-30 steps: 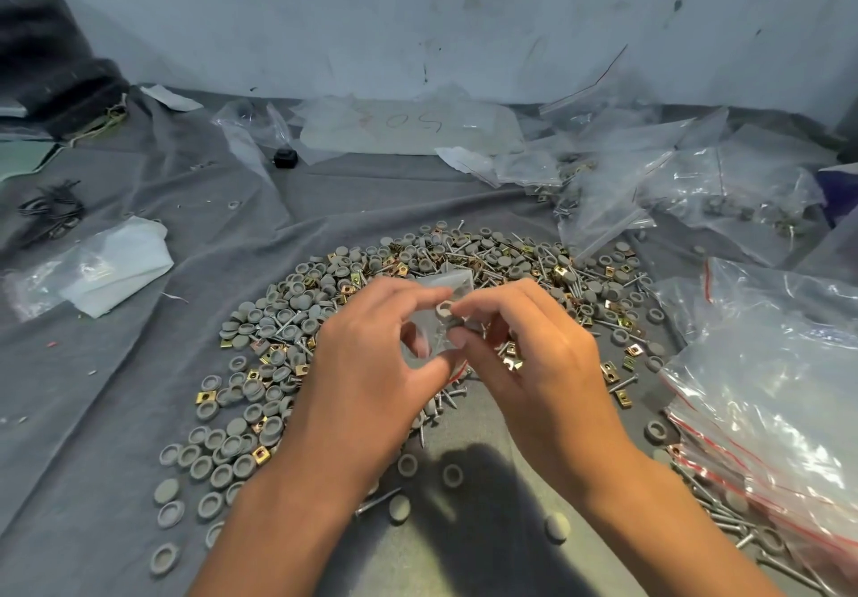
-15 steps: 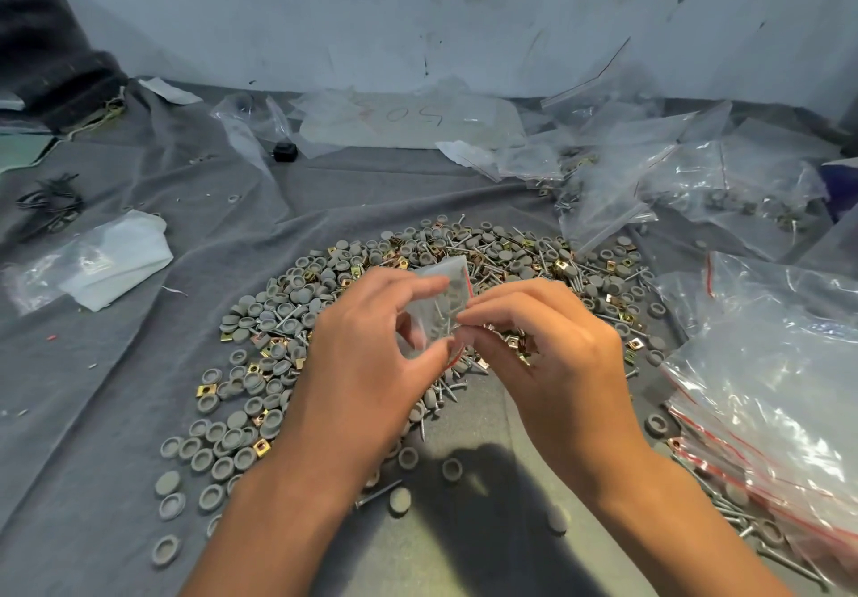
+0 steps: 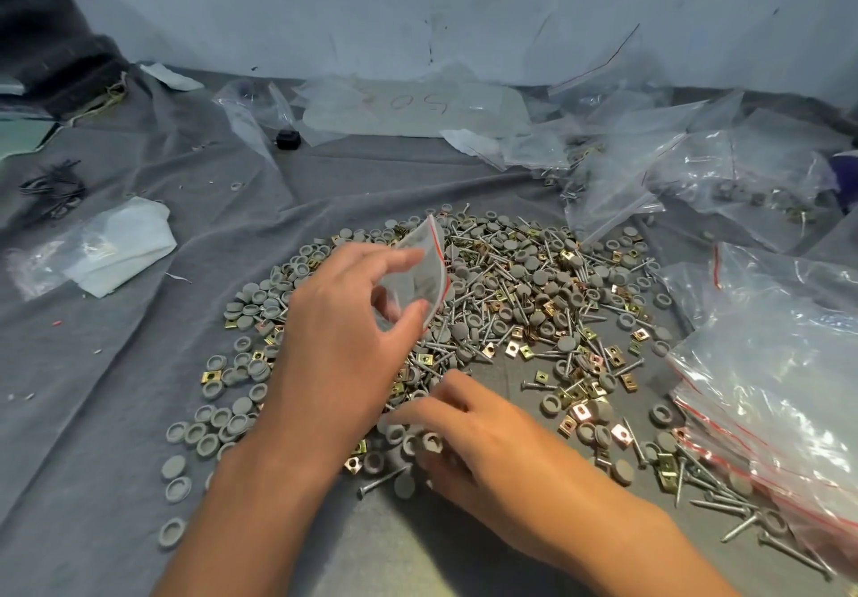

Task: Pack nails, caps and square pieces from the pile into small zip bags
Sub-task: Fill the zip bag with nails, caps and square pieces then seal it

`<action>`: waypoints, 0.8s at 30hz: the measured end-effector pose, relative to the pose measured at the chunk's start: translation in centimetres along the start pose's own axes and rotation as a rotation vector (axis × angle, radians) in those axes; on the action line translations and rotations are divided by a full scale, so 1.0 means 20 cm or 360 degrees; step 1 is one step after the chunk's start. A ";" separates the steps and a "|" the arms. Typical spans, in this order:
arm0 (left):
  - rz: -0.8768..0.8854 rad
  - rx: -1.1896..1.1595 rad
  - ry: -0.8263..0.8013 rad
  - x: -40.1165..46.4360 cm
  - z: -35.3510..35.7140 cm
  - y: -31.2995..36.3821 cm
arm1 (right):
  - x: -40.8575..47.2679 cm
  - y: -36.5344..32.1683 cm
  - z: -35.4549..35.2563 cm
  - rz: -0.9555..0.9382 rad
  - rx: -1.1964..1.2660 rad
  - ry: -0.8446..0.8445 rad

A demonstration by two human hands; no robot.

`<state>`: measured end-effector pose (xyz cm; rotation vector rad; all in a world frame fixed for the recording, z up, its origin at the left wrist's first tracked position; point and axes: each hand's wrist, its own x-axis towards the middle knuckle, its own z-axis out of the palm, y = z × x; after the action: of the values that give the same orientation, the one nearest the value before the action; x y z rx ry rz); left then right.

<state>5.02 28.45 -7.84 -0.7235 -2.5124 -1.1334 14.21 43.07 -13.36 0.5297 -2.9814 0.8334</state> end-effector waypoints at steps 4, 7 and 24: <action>-0.0003 -0.0006 0.0009 0.00 0.00 0.00 | 0.05 -0.02 0.04 -0.0032 -0.0096 -0.0030; -0.0007 -0.0006 0.0013 0.00 0.00 0.00 | 0.04 0.00 0.04 -0.0056 -0.0140 -0.0085; -0.0007 0.0022 -0.0023 0.00 0.01 0.00 | 0.05 -0.02 0.06 -0.0060 -0.0221 0.0070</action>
<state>5.11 28.60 -7.98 -0.7253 -2.5324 -1.1150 13.56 41.86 -14.12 0.5529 -2.9504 0.6211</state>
